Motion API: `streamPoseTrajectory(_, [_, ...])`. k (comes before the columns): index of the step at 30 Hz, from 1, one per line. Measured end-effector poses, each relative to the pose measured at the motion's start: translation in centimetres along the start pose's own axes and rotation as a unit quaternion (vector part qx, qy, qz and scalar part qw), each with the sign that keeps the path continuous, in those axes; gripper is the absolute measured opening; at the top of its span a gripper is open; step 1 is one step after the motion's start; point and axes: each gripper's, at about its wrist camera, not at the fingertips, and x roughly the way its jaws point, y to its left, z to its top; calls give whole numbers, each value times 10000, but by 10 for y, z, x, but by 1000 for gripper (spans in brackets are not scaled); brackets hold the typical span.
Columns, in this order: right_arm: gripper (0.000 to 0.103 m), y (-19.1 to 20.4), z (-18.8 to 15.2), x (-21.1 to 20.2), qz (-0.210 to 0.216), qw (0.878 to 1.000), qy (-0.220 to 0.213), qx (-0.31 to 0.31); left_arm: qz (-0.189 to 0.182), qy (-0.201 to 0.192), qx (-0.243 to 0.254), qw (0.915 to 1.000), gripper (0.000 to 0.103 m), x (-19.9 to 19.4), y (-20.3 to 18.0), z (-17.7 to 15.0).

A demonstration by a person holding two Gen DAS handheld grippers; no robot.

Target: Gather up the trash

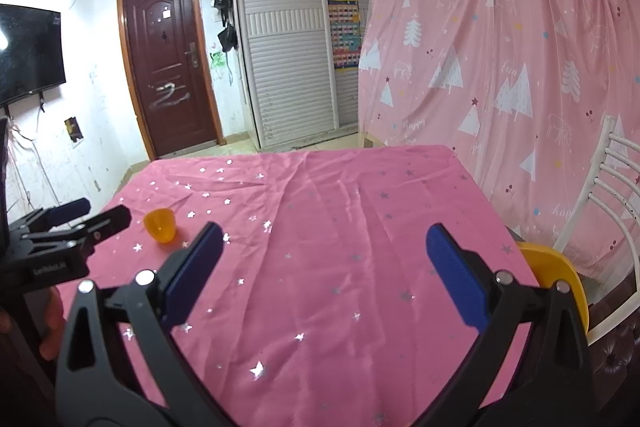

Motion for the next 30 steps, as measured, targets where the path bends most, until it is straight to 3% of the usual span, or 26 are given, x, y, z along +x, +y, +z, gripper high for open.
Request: streamPoseTrajectory(30, [98,1,3,1,17,10000,-4,-29,-9,21,-36,10000,95,3,0,-1])
